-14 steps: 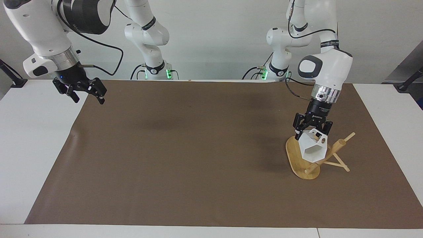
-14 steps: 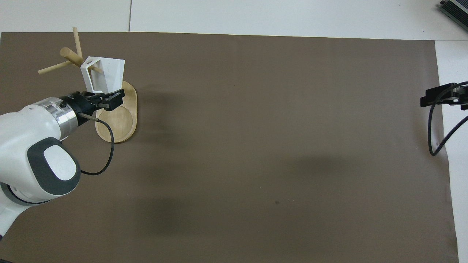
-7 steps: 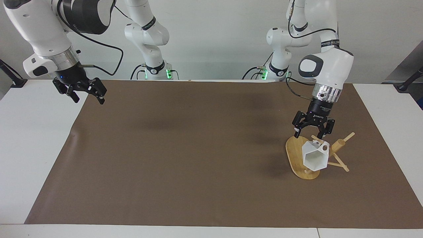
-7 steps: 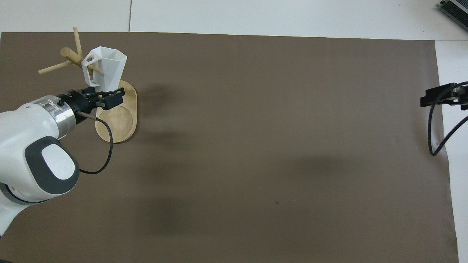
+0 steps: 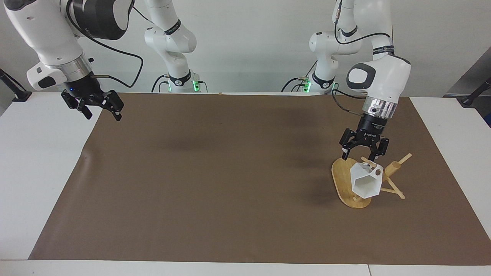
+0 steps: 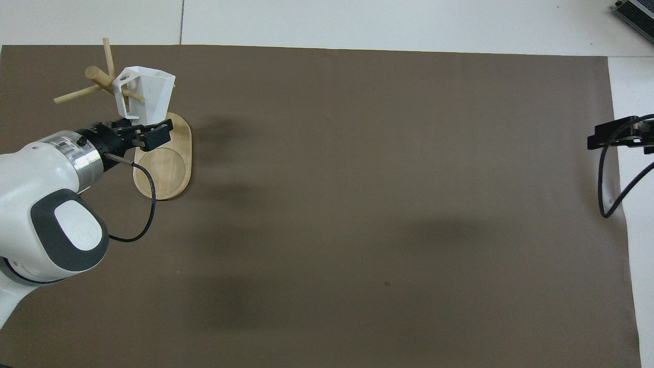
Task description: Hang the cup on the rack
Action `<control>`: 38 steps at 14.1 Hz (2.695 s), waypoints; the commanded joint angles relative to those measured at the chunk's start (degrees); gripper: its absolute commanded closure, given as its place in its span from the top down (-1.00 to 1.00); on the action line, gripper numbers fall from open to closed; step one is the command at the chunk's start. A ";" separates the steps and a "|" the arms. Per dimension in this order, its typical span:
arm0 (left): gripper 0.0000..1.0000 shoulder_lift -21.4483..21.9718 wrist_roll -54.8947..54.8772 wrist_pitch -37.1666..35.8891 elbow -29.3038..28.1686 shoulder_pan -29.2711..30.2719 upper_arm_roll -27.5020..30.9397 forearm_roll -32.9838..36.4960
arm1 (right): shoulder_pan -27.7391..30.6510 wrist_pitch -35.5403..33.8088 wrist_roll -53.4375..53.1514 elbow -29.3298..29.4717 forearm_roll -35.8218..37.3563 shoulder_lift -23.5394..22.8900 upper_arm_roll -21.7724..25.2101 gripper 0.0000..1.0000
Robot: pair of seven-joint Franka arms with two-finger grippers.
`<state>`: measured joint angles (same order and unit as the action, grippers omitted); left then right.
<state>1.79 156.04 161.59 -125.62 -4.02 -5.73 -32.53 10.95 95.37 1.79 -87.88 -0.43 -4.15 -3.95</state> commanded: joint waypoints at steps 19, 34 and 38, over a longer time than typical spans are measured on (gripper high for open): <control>1.00 5.68 -27.60 -28.33 7.22 4.28 -0.24 12.76 | 0.30 0.26 -0.92 -1.06 -0.27 0.81 -0.36 1.00; 1.00 5.59 -77.09 -49.25 15.93 6.64 -0.07 17.33 | 0.30 0.26 -0.92 -0.98 -0.18 0.90 -0.36 1.00; 1.00 5.42 -90.35 -52.15 17.77 6.83 -0.16 19.34 | 0.30 0.26 -0.92 -1.06 -0.18 0.90 -0.36 1.00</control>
<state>7.03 71.18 112.52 -109.76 2.18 -5.45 -15.42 10.95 95.37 1.79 -87.88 -0.43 -4.15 -3.95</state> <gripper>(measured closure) 0.000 0.000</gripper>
